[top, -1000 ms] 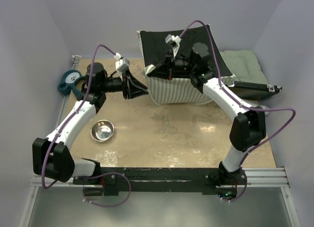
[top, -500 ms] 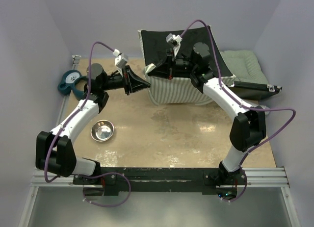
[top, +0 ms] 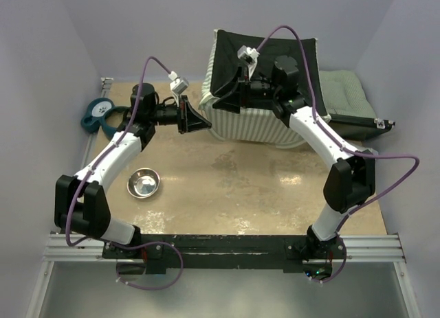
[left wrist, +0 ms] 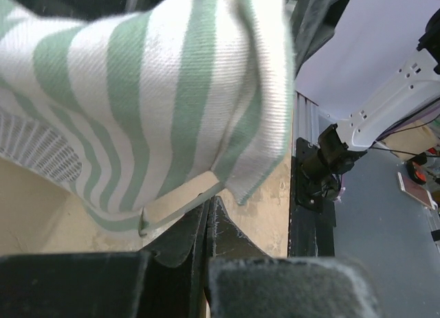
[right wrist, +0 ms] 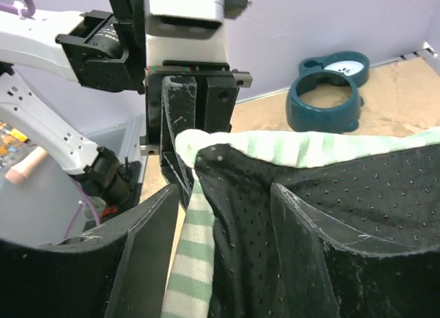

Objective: Set up the pet tent

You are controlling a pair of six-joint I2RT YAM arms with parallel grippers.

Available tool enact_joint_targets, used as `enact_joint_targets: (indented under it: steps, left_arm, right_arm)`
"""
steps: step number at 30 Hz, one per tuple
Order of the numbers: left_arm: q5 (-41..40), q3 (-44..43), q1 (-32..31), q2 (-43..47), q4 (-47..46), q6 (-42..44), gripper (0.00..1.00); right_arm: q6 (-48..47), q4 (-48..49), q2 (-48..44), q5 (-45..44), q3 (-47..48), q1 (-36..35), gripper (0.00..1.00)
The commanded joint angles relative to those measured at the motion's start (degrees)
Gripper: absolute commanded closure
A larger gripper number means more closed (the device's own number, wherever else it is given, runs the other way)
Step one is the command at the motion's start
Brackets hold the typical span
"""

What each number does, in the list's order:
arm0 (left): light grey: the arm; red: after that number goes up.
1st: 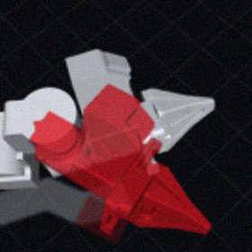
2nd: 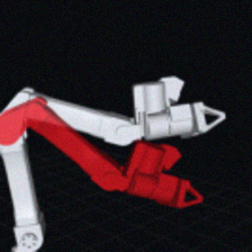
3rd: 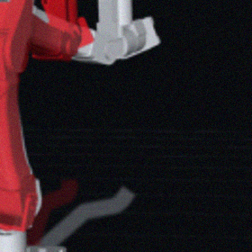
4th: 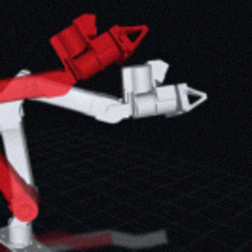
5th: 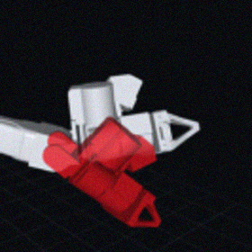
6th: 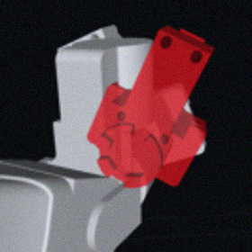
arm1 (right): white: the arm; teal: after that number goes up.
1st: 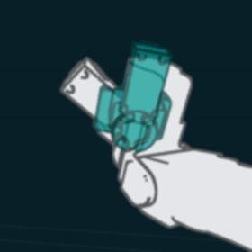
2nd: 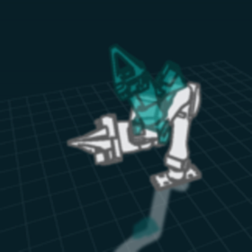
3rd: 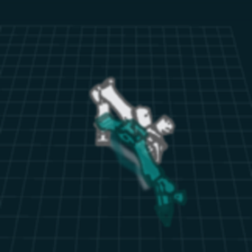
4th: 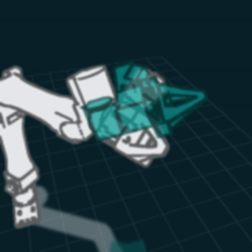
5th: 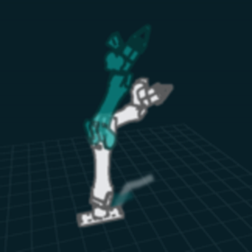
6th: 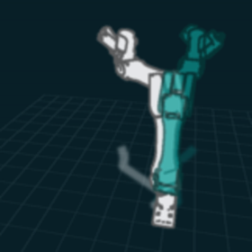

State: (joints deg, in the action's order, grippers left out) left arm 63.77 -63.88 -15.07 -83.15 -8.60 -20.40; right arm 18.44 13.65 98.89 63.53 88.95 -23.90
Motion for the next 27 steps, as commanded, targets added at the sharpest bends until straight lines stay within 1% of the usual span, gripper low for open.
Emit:
enact_joint_targets:
  steps: [1,3,4,5,6,7,8,9,11,12,15,19,20,22,23,24,25,26,27]
  left_arm:
    - [-0.84,-2.31,-0.05,-1.04,4.21,2.91,1.0]
    - [-0.14,-1.34,-0.05,-0.7,1.07,1.95,1.0]
    - [0.39,-0.64,-0.05,-0.34,-1.05,1.34,1.0]
    - [0.57,0.5,-0.05,0.53,-4.03,-0.23,1.0]
    - [0.66,1.73,-0.05,1.32,-6.84,-1.56,1.0]
    - [0.48,2.61,-0.05,1.94,-9.57,-2.44,1.0]
    - [0.39,3.14,-0.05,2.38,-10.98,-2.8,1.0]
    - [0.22,3.32,-0.05,2.64,-11.61,-2.8,1.0]
    - [-0.05,3.32,-0.05,2.65,-11.79,-2.36,1.0]
    - [0.13,3.23,-0.05,2.73,-11.79,-2.01,1.0]
    - [-0.49,2.88,-0.13,2.82,-10.56,-0.08,1.0]
    - [-0.75,2.0,-0.13,2.21,-9.59,0.8,1.0]
    - [-0.84,1.74,-0.22,2.29,-9.24,0.98,1.0]
    - [-0.49,1.04,-0.13,2.56,-7.58,2.55,1.0]
    - [-0.14,0.69,-0.05,2.91,-6.09,3.87,0.96]
    - [0.21,0.6,0.04,3.43,-4.68,5.62,0.86]
    - [0.48,0.68,0.3,4.22,-2.93,7.12,0.74]
    - [0.74,1.12,0.65,5.27,-1.09,8.96,0.64]
    - [1.18,1.91,1.44,6.5,-0.11,10.2,0.59]
  right_arm:
    - [-5.17,-4.95,-4.14,0.19,2.29,0.08,0.46]
    - [-4.73,-4.07,-4.32,-0.51,1.93,0.17,0.55]
    - [-4.73,-3.9,-4.32,-1.03,1.76,0.17,0.66]
    - [-4.81,-3.81,-4.32,-1.56,1.84,0.08,0.73]
    - [-4.81,-3.89,-4.23,-2.09,1.84,0.08,0.78]
    - [-4.81,-3.89,-4.15,-2.18,2.02,0.08,0.78]
    - [-4.81,-3.98,-4.15,-2.18,2.28,0.17,0.78]
    - [-4.81,-4.07,-4.15,-2.18,2.54,0.17,0.74]
    - [-4.9,-4.24,-4.15,-2.18,3.07,0.08,0.56]
    - [-4.9,-4.25,-4.15,-2.09,3.34,0.08,0.51]
    - [-4.73,-3.89,-4.23,-2.27,3.51,0.08,0.45]
    - [-5.6,-4.94,-3.71,-2.88,3.95,-0.09,0.46]
    - [-7.0,-6.51,-3.27,-3.23,4.48,-0.09,0.52]
    - [-9.63,-9.68,-2.66,-4.11,6.23,-0.18,0.72]
    - [-10.26,-10.65,-2.3,-4.64,6.85,-0.18,0.88]
    - [-11.13,-11.36,-2.21,-4.73,7.46,-0.09,0.97]
    - [-12.01,-11.97,-2.13,-5.16,8.08,-0.01,1.0]
    - [-12.54,-12.5,-2.12,-5.78,8.61,-0.01,1.0]
    - [-12.72,-12.51,-2.21,-5.78,9.13,0.08,1.0]
